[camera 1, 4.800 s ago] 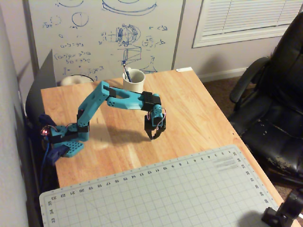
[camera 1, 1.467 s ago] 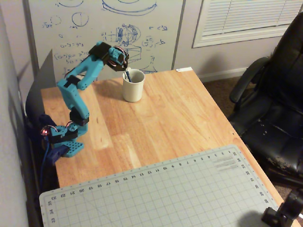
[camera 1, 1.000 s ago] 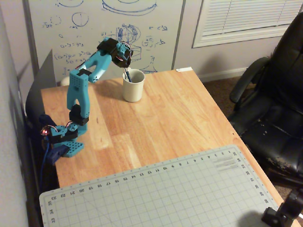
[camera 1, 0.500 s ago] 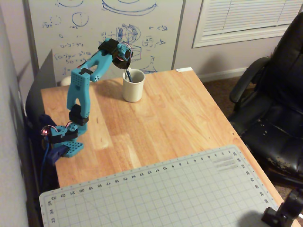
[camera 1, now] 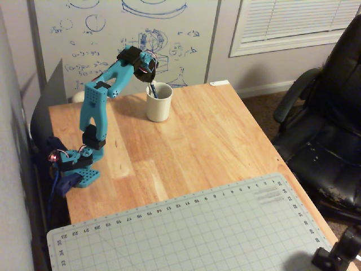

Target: Touch the pen.

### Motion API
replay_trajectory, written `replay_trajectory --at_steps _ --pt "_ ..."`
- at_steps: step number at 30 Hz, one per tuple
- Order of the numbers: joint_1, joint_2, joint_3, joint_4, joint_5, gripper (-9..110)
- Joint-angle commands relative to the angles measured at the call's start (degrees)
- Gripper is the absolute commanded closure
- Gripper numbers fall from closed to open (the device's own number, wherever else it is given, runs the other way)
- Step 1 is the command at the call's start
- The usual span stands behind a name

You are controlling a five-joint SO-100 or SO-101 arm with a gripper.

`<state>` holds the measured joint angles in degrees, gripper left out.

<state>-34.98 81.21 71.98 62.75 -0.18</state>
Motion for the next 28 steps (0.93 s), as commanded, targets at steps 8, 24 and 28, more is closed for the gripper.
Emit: replay_trajectory --at_steps 8,24,28 --pt "-0.79 1.76 -2.90 -0.44 0.35 101" --pt "-0.44 1.58 -2.90 -0.44 -0.35 101" --pt "-0.35 1.58 -2.81 -0.44 -0.35 101"
